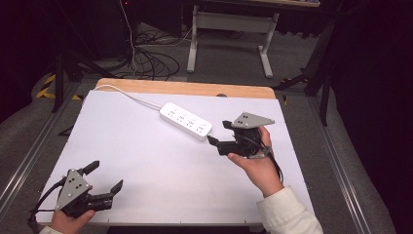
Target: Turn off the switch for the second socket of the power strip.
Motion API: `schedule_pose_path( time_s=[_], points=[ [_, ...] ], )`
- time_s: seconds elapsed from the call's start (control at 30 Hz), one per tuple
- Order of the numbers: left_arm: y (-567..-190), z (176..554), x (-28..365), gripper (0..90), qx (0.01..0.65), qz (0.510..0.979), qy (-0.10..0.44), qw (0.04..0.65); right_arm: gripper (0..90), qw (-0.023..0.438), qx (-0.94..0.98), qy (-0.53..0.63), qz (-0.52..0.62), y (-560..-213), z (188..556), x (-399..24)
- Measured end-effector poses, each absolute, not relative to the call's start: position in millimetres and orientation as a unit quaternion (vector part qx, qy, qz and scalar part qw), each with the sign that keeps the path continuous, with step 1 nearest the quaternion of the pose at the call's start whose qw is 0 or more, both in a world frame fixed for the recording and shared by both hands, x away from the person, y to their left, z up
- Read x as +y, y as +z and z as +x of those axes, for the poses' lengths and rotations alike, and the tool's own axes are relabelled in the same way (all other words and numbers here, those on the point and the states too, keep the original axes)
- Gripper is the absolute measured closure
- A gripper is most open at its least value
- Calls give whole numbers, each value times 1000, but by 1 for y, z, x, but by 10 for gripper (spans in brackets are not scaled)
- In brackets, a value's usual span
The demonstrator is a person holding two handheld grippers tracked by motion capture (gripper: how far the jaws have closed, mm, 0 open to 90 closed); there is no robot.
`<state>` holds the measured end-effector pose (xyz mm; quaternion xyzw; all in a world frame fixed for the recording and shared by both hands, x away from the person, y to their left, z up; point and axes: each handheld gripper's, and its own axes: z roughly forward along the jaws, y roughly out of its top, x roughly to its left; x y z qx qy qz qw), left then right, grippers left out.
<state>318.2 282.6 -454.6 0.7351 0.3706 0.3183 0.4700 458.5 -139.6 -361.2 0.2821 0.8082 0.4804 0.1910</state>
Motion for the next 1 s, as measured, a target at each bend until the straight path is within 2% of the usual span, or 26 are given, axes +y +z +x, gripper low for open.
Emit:
schedule_pose_path(
  time_s=[0.33, 0.63, 0.9, 1.0],
  points=[
    [-454, 318, 283, 91, 374, 732, 319, 472, 238, 180, 800, 498, 282, -397, 425, -167],
    [-453, 318, 286, 88, 370, 730, 327, 472, 208, 133, 781, 526, 309, -450, 400, -201],
    [-455, 320, 290, 88, 372, 727, 342, 466, 208, 156, 806, 479, 311, -492, 381, -222],
    [-457, 321, 288, 87, 371, 731, 335, 465, 242, 152, 806, 478, 314, -494, 382, -224]
  ],
)
